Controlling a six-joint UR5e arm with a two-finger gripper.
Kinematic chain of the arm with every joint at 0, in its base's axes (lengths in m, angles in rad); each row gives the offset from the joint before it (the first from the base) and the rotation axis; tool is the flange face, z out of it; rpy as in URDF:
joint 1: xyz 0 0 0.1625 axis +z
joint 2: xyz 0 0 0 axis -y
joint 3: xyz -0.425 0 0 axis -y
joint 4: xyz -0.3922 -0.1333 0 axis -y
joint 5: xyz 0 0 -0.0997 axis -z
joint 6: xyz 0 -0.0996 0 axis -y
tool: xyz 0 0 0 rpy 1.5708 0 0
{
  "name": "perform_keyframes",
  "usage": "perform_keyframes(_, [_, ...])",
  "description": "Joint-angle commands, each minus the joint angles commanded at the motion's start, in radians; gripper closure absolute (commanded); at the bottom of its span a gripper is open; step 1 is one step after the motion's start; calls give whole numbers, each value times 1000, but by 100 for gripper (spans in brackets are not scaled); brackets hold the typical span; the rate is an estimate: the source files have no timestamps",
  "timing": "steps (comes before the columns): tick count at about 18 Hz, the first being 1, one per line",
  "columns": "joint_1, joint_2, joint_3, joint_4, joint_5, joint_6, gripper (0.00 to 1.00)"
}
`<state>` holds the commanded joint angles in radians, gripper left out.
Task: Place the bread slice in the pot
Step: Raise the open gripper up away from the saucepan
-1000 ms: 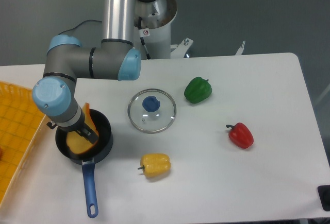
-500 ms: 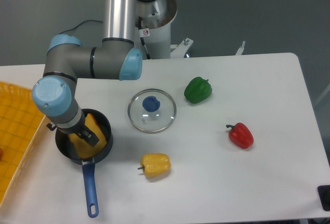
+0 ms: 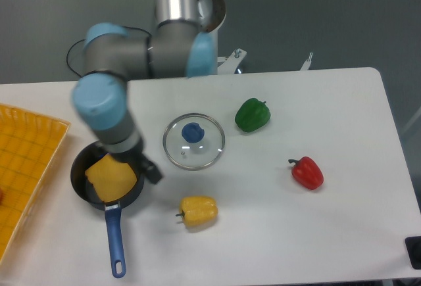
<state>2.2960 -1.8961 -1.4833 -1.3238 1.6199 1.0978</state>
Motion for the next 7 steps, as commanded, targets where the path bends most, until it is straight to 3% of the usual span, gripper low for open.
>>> perform_keyframes(3, [77, 15, -26, 3, 5, 127, 0])
perform_keyframes(7, [166, 29, -15, 23, 3, 244, 0])
